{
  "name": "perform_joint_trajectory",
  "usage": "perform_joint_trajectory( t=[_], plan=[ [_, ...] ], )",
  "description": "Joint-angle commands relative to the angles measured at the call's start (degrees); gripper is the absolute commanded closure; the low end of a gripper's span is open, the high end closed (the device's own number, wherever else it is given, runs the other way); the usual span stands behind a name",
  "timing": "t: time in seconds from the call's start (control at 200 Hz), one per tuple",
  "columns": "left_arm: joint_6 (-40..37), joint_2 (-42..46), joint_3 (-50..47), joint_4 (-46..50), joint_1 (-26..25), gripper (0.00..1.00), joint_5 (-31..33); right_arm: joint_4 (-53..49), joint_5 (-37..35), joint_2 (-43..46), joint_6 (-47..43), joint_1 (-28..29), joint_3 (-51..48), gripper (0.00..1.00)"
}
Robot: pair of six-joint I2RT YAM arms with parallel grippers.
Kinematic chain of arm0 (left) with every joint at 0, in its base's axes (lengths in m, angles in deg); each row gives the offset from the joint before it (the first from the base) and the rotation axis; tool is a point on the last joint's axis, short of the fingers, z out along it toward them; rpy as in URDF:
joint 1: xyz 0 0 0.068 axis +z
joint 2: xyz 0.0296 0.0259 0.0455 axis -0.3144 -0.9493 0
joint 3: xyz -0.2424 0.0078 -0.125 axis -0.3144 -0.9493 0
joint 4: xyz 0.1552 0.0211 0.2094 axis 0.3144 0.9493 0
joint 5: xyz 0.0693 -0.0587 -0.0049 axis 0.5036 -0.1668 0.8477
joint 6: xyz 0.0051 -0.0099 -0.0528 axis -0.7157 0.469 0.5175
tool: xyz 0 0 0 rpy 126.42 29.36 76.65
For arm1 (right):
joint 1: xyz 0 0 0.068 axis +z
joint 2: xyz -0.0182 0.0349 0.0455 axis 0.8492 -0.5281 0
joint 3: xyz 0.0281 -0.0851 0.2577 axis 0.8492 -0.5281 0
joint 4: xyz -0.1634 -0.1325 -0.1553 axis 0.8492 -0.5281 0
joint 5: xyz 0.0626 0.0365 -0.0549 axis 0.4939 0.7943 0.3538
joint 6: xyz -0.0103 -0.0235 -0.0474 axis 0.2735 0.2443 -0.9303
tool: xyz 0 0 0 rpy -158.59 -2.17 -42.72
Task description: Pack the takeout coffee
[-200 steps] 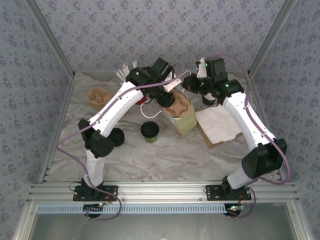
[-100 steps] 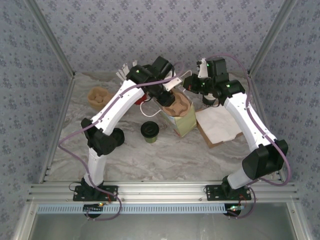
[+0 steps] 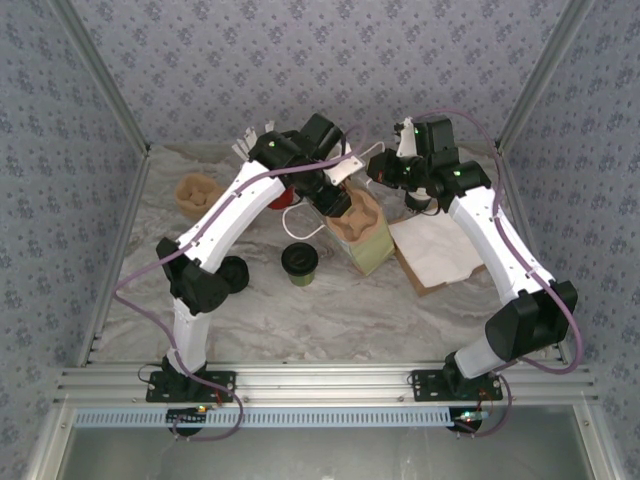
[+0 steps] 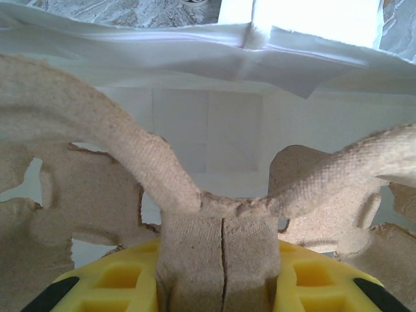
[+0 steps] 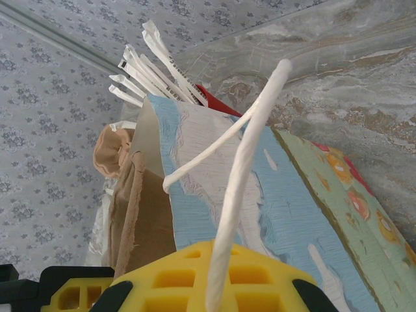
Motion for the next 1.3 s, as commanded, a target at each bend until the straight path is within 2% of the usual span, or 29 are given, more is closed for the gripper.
perform_joint_trajectory(
  t=[0.0, 0.335, 0.625, 0.83, 0.969, 1.104, 1.294],
  plan=[
    [-0.52, 2.31, -0.59, 0.28, -0.26, 0.68, -2.46, -1.34, -0.26, 1.44, -0.4, -0.49, -0.65, 1.0],
    [0.44, 2.95, 7.79, 3.98, 1.92, 0.68, -8.94, -2.8, 0.61, 1.09, -1.61, -0.57, -0.12, 1.0],
    [1.73, 3.13, 6.42, 3.37, 2.93, 0.68, -11.51, -3.28, 1.32, 1.26, -1.88, -0.57, 0.15, 1.0],
    [2.6, 3.12, 1.65, 1.05, 4.08, 0.68, -13.83, -2.87, 1.63, 1.57, -1.78, -0.58, 0.15, 1.0],
    [2.49, 1.32, 2.87, 1.94, 5.03, 0.68, -14.23, -2.6, 2.1, 1.63, -2.11, -0.25, 0.06, 1.0],
    [1.51, -0.78, 6.73, 4.29, 5.56, 0.68, -15.19, -2.06, 3.02, 1.67, -2.94, 0.19, 0.03, 1.0],
    [0.36, -4.43, 16.92, 9.61, 4.95, 0.68, -16.78, -1.96, 3.79, 1.53, -4.56, 1.35, 0.32, 1.0]
  ],
)
